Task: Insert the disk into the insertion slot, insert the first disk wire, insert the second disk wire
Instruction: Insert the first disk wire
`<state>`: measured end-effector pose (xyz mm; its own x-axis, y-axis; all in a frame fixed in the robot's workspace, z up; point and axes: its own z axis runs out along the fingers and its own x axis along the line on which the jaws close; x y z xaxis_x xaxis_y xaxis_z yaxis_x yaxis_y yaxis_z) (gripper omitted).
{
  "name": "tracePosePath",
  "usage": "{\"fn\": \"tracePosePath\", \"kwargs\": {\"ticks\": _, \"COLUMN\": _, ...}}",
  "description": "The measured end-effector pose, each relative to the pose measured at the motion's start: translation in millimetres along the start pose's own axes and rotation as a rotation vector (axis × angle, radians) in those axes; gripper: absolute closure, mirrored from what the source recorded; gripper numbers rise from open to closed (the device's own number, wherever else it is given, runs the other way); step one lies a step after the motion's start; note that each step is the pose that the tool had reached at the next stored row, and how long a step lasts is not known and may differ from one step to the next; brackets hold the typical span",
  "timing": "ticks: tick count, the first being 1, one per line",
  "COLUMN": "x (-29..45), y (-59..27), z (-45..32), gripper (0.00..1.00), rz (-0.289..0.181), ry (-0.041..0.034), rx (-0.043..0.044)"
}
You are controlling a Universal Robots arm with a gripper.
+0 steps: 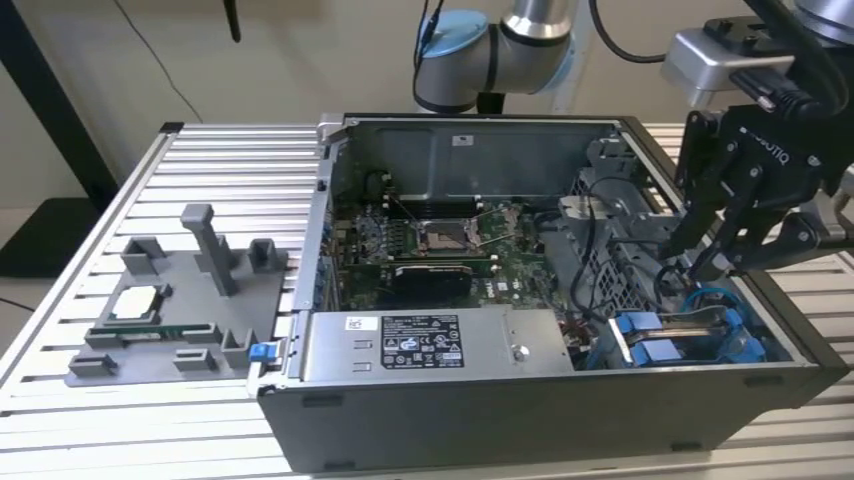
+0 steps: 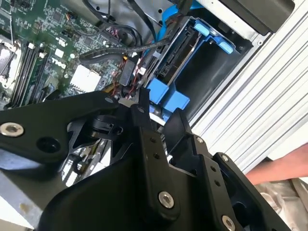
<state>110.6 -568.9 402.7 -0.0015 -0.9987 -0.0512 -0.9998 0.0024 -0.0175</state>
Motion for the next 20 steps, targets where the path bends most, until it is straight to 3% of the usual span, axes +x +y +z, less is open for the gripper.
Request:
{"fn": "tracePosePath", "kwargs": {"ticks": 11, "x": -4.2, "y": 7.3, "z": 9.8, "gripper": 0.00, "rz": -0.014, "ry": -0.0009, "rx": 0.0789}}
{"fn": "tracePosePath", "kwargs": {"ticks": 17, "x": -4.4, "y": 9.4, "z": 15.2, "gripper": 0.00, "rz": -0.022, "ry": -0.0013, "rx": 0.1093}}
{"fn": "tracePosePath", "kwargs": {"ticks": 20, "x": -4.4, "y": 9.4, "z": 15.1, "gripper": 0.00, "rz": -0.022, "ry": -0.0017, "rx": 0.1107}}
